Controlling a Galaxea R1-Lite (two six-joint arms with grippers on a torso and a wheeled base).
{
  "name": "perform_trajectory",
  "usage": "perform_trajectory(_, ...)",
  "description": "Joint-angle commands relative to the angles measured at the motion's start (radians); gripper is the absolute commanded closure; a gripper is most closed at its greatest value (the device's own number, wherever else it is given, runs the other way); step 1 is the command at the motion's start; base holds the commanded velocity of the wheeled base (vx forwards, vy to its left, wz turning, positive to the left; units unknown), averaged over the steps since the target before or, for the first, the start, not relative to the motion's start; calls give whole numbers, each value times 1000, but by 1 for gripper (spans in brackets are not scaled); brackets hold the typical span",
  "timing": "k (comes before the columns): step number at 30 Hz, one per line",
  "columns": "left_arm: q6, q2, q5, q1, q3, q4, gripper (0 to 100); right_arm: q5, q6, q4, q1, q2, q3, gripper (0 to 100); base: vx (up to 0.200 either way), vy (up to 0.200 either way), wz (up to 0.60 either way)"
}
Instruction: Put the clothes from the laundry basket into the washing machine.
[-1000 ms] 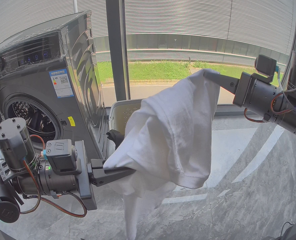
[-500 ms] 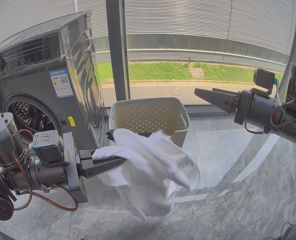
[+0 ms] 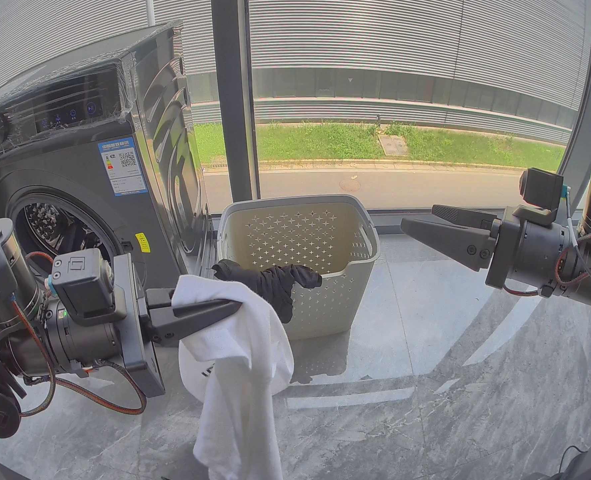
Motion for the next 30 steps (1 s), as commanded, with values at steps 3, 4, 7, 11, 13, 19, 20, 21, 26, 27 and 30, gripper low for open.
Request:
perform_trajectory(3,-6,9,4,2,-39,-1,100,2,1,0,2,-9,1,0,0,0,0)
perform_trajectory(4,-15,14,12,2,-61,1,100,2,-1,0,4,-9,-1,0,0,0,0)
perform_trajectory(7,-56,18,53,-6,-104,1,100,2,-2,0,7,-8,-1,0,0,0,0)
perform_trajectory(11,-161,15,111,-26,-142,-1,100,2,-17,0,13,-3,1,0,0,0,0)
perform_trajectory(13,-193,12,136,-29,-142,-1,100,3,-33,0,14,-1,2,0,0,0,0)
perform_trajectory(19,-268,47,249,-29,-148,2,100,3,-48,0,34,14,1,0,0,0,0)
perform_trajectory(20,-286,52,265,-29,-148,4,100,3,-50,0,44,15,1,0,0,0,0)
perform_trajectory(21,-300,56,276,-30,-150,5,100,5,-53,0,54,20,2,0,0,0,0)
perform_trajectory(26,-329,102,357,-69,-173,1,100,5,-90,0,117,66,4,0,0,0,0)
perform_trajectory(27,-331,106,358,-82,-182,2,100,5,-100,0,131,78,5,0,0,0,0)
perform_trajectory(30,-357,119,366,-125,-213,7,100,3,-120,0,166,112,1,0,0,0,0)
